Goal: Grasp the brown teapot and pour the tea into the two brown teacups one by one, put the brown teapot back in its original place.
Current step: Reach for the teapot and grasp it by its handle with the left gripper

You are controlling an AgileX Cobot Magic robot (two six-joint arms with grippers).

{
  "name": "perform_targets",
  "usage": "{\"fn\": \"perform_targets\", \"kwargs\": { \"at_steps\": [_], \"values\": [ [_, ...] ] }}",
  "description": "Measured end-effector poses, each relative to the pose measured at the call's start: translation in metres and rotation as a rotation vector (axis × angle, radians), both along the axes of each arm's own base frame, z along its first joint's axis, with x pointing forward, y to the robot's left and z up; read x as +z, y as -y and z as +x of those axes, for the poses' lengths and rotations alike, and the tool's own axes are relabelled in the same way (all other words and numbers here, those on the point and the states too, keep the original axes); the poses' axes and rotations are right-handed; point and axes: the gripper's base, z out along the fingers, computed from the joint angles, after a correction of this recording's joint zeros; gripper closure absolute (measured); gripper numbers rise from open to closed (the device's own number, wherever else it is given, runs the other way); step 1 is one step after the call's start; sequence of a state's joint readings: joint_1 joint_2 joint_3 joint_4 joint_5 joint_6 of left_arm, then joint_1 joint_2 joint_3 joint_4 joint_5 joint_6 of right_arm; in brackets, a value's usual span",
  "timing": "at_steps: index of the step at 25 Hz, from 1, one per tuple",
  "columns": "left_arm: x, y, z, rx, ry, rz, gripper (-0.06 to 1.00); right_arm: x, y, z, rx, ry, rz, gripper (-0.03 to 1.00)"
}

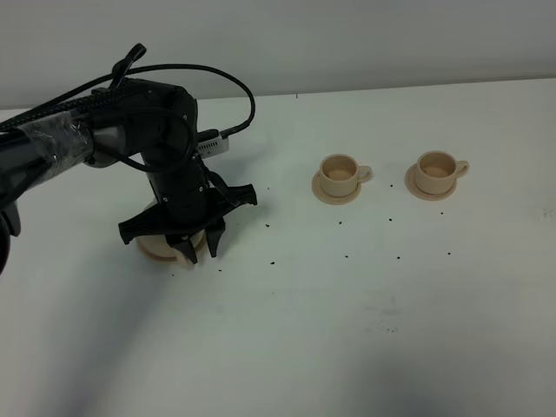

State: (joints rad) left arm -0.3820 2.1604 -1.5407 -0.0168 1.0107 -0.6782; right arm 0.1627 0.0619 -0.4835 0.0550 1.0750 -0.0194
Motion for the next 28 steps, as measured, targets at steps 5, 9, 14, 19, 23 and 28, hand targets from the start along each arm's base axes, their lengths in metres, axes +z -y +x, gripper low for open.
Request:
{"fn": "perform_targets", "kwargs": {
  "at_steps": [5,9,14,19,23,28],
  "values": [
    [0.000,-0.003,-0.001,-0.021,-0.018,0.021,0.69,0.000,0.000,0.000,0.000,0.000,0.000,0.73],
    [0.001,-0.008,-0.003,-0.029,-0.051,0.037,0.69,0.000,0.000,0.000,0.000,0.000,0.000,0.73],
    [0.001,-0.020,-0.002,-0.050,-0.082,0.044,0.69,0.000,0.000,0.000,0.000,0.000,0.000,0.73],
    [0.001,-0.026,0.000,-0.087,-0.091,0.040,0.69,0.000,0.000,0.000,0.000,0.000,0.000,0.73],
    [0.001,-0.025,0.000,-0.133,-0.089,0.023,0.69,0.000,0.000,0.000,0.000,0.000,0.000,0.73],
    [0.001,-0.024,0.000,-0.207,-0.091,-0.001,0.69,0.000,0.000,0.000,0.000,0.000,0.000,0.73]
  ]
}}
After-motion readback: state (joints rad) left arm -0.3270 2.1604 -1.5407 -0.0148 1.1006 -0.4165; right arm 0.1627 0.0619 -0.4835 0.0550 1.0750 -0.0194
